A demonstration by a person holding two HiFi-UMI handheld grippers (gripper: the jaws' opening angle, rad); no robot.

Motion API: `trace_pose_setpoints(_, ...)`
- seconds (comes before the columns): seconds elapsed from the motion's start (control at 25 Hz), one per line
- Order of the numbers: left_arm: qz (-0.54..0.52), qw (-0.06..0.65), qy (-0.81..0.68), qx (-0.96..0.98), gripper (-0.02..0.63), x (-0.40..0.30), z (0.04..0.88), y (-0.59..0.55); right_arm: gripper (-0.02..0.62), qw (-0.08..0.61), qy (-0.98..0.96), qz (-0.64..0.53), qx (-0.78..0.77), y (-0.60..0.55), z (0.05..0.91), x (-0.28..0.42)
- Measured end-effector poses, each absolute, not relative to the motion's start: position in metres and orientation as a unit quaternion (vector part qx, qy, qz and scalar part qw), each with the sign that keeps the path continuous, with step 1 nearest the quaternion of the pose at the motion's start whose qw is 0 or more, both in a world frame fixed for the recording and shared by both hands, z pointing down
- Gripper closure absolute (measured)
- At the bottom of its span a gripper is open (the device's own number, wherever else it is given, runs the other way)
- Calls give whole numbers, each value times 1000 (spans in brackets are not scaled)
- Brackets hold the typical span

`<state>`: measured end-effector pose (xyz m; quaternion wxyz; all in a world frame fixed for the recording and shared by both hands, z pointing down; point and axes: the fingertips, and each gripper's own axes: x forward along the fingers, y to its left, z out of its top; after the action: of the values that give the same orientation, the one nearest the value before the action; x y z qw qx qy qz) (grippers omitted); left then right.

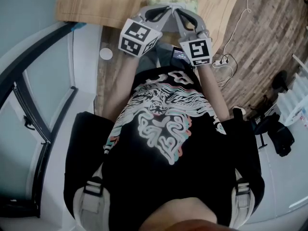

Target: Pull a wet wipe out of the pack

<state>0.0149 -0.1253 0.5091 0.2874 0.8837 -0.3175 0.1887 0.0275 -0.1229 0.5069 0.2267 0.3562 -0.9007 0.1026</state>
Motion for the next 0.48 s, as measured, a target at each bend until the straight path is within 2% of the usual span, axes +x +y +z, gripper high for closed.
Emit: trace_pose_setpoints(0.48,192,281,-317,885,609,13,504,-124,597,228,-900,104,357,-120,504,28)
